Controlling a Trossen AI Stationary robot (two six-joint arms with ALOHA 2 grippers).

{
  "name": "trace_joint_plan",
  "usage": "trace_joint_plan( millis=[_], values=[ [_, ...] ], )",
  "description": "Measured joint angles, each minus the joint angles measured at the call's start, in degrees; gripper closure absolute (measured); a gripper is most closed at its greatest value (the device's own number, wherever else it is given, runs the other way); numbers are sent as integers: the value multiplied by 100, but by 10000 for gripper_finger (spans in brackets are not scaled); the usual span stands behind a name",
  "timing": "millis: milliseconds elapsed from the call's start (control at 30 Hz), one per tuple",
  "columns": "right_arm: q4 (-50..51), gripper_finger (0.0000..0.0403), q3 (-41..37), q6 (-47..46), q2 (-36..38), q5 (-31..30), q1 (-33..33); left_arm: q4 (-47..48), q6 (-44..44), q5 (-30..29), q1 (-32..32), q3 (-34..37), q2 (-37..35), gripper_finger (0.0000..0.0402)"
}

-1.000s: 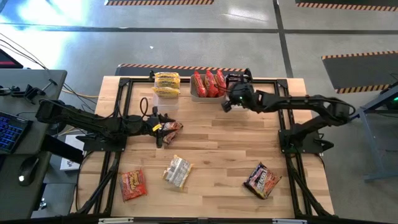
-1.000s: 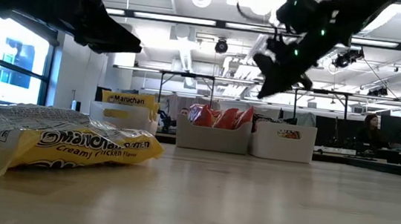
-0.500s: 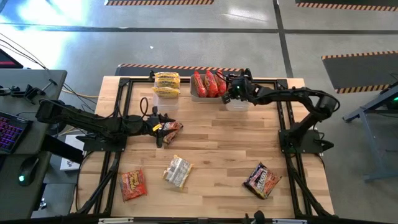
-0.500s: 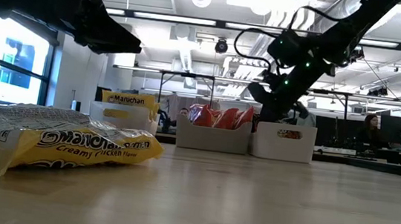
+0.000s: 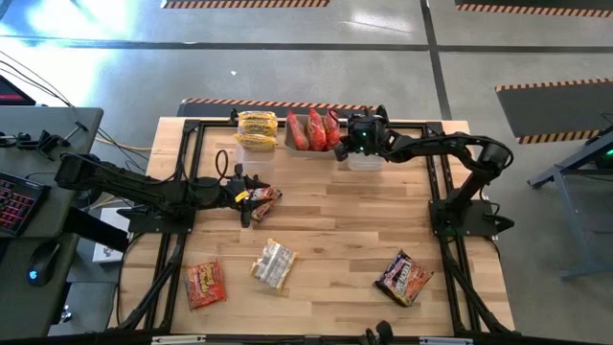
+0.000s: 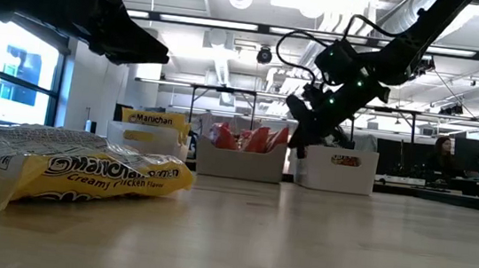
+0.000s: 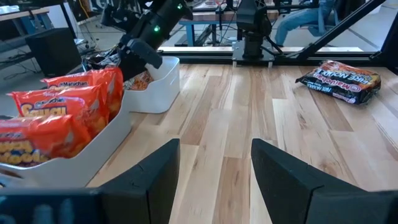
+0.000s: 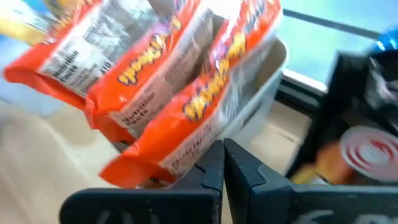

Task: Sort Maruchan noodles
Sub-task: Adjust the gray bin on the table, then put the top black noodle pack into the white bin

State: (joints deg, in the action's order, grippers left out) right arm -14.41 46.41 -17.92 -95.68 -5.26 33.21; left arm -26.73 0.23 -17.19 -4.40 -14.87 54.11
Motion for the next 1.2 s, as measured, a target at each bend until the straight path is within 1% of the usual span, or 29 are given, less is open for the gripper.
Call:
trace_joint_plan(
  millis=[133,233,333,400,467,633,733,800,933,1133,1200],
  values=[
    [-304,403,0,271,0,183,0,1,-2,1,0,0,-1,213],
    [-383,403,0,617,65,214,-25,5,-22,2,0,0,-2,213],
    [-389,403,-15,1123,331,159,-156,28,-154,27,0,0,0,213],
    [-575,403,-193,1452,585,17,-334,55,-241,113,0,0,-1,213],
    [-1277,403,-645,1656,777,-193,-507,94,-342,209,0,0,0,213],
    [-3512,403,-1965,1670,924,-209,-884,396,-507,249,-10,0,-2,213],
    [-4109,403,-2375,1694,1104,-170,-1218,927,-612,265,-74,-104,0,213],
    [-4146,403,-2472,1800,1334,-179,-1431,1437,-651,296,-171,-286,0,213],
    [-3726,403,-2473,2010,1975,-308,-1858,2495,-898,242,-405,-655,0,213],
    [-2755,403,-2463,2193,2952,-930,-2399,3974,-1672,-504,-635,-1054,0,211],
    [-2407,403,-2463,2194,3180,-1146,-2554,4604,-1987,-620,-613,-1202,0,210]
  ],
)
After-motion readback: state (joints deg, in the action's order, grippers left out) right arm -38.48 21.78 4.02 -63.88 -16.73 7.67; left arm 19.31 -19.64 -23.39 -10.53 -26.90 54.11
